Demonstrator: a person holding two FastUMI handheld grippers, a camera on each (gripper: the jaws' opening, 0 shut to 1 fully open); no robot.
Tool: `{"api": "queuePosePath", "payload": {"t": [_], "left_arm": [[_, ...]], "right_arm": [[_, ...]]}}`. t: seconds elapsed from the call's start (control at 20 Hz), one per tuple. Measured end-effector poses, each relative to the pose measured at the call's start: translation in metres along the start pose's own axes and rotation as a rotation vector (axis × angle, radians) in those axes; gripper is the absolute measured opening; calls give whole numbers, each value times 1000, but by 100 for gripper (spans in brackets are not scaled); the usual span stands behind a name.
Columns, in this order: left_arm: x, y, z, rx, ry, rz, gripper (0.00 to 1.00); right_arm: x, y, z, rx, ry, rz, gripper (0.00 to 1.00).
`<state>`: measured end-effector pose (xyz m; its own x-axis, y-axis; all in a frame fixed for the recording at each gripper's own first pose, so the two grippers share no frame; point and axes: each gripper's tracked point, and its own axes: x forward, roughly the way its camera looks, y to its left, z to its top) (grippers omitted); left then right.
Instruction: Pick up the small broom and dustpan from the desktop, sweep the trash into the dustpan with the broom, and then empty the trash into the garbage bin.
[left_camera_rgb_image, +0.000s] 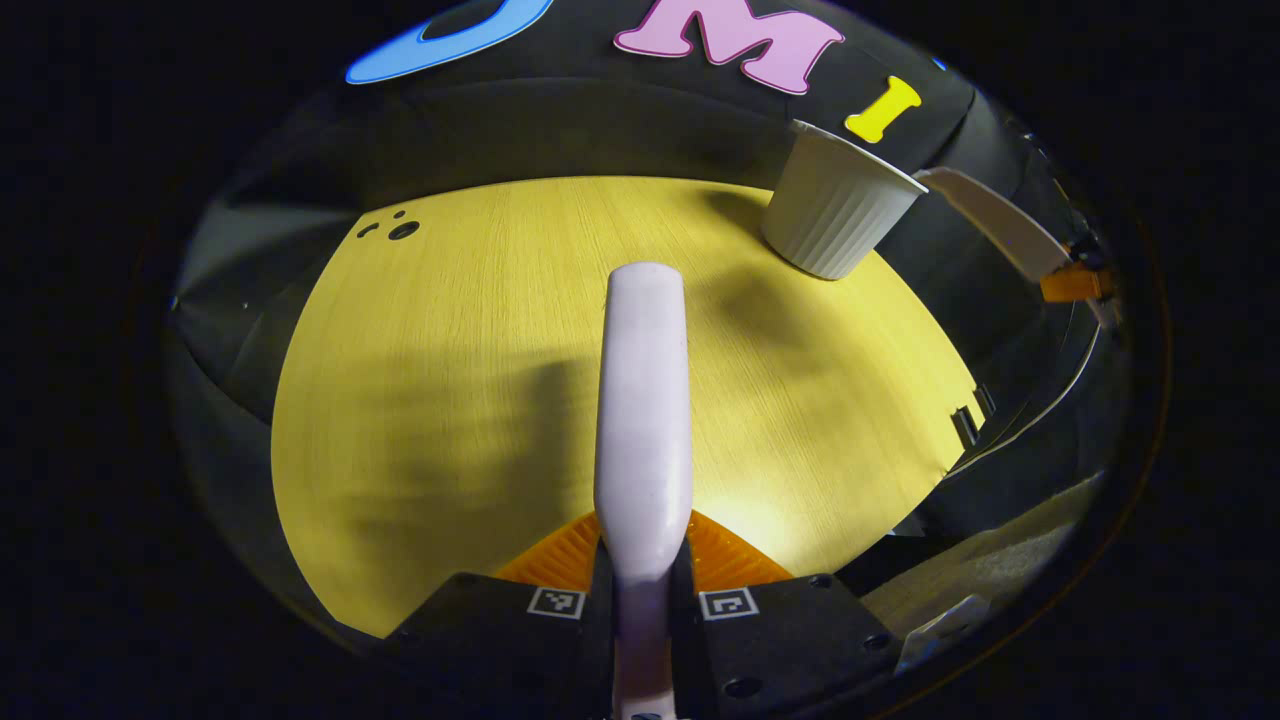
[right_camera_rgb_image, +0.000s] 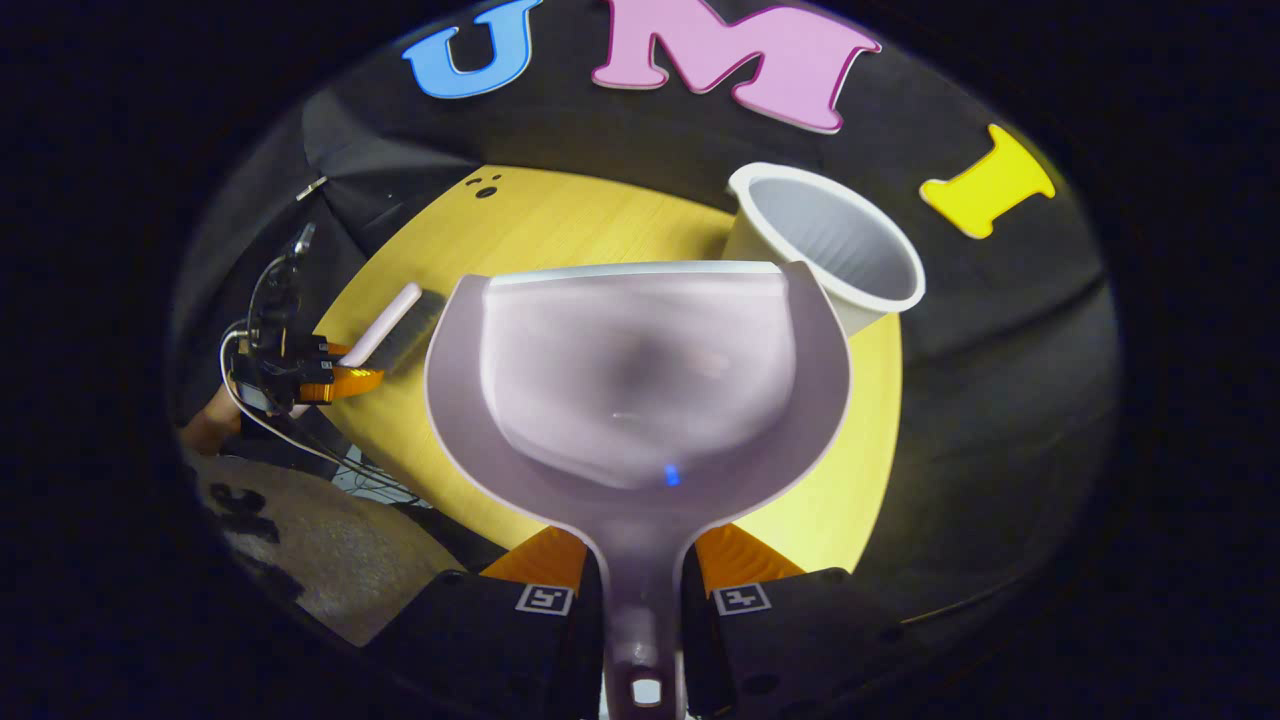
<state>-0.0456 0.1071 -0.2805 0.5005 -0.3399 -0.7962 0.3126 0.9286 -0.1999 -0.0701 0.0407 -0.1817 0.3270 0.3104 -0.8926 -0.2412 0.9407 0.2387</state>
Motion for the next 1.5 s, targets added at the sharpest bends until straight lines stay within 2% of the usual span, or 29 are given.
{"api": "queuePosePath", "payload": {"t": [0.25, 0.3, 0.35, 0.4, 0.6, 0.8, 0.9, 1.05, 1.15, 1.2, 1.25, 1.3, 1.35, 1.4, 1.5], "left_arm": [[17, 12, 1, 52, 9, 58, 28], [22, 15, 1, 66, 14, 74, 28], [28, 17, 0, 80, 17, 87, 28], [34, 20, 0, 93, 18, 98, 27], [60, 29, -4, 144, 31, 130, 27], [79, 34, -9, 204, 65, 144, 28], [84, 37, -8, 214, 80, 158, 29], [82, 40, -3, 230, 64, 182, 36], [79, 39, -3, 254, 65, 197, 31], [77, 37, -2, 258, 65, 199, 37], [75, 35, -3, 256, 66, 199, 38], [73, 33, -4, 251, 66, 199, 39], [71, 31, -6, 242, 65, 201, 48], [67, 31, -7, 234, 63, 204, 42], [55, 29, -7, 214, 49, 216, 43]], "right_arm": [[70, 51, -39, 55, 58, 38, 36], [81, 60, -44, 67, 67, 46, 39], [86, 64, -49, 75, 74, 50, 36], [91, 64, -53, 82, 78, 50, 39], [113, 63, -68, 94, 92, 19, 33], [141, 62, -79, 115, 108, 0, 39], [148, 60, -85, 148, 115, 12, 34], [154, 61, -85, 183, 100, 23, 37], [150, 64, -84, 187, 94, 36, 34], [148, 65, -85, 189, 100, 48, 40], [145, 67, -86, 190, 95, 58, 42], [142, 67, -84, 195, 93, 66, 49], [140, 68, -84, 199, 90, 73, 49], [136, 67, -83, 203, 82, 78, 49], [125, 67, -81, 205, 65, 92, 49]]}}
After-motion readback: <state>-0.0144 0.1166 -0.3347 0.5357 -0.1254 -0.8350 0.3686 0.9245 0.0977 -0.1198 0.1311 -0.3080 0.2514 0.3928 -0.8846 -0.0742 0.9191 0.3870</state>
